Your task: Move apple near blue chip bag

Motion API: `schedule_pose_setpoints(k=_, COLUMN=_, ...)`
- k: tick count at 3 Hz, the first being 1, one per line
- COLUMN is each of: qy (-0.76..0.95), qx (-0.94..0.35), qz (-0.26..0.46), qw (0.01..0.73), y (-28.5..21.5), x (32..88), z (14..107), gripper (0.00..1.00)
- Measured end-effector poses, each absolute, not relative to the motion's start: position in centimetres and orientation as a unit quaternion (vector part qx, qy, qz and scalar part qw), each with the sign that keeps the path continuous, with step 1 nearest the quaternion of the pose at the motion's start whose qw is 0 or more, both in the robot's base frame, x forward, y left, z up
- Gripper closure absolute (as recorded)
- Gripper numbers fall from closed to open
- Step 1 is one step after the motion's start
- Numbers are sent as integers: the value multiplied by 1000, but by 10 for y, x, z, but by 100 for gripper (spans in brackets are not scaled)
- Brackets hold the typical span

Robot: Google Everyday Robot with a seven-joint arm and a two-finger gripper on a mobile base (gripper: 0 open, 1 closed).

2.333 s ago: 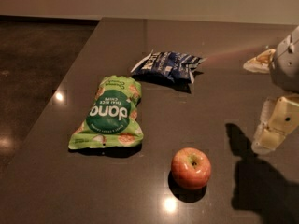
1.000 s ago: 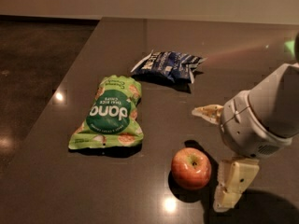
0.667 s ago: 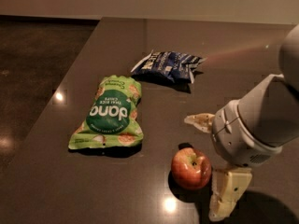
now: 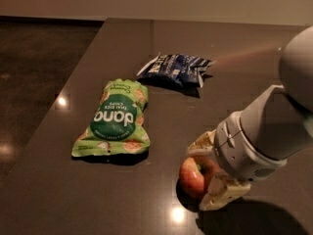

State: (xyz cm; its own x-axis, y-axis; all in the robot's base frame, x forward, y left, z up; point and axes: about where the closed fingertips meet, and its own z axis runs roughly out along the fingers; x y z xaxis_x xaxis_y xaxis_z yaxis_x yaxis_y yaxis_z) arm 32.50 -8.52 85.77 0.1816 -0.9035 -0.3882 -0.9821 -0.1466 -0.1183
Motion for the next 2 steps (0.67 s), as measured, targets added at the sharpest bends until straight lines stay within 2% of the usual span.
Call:
schedule_pose_setpoints(k=1, qy=635, qx=-744, qz=109, qw=176, y=-86, x=328, z=862, gripper=69)
schedule_pose_setpoints(k=2, qy=653, qx=-729, qz=93, qw=181, y=-92, x=339, z=876, gripper=90)
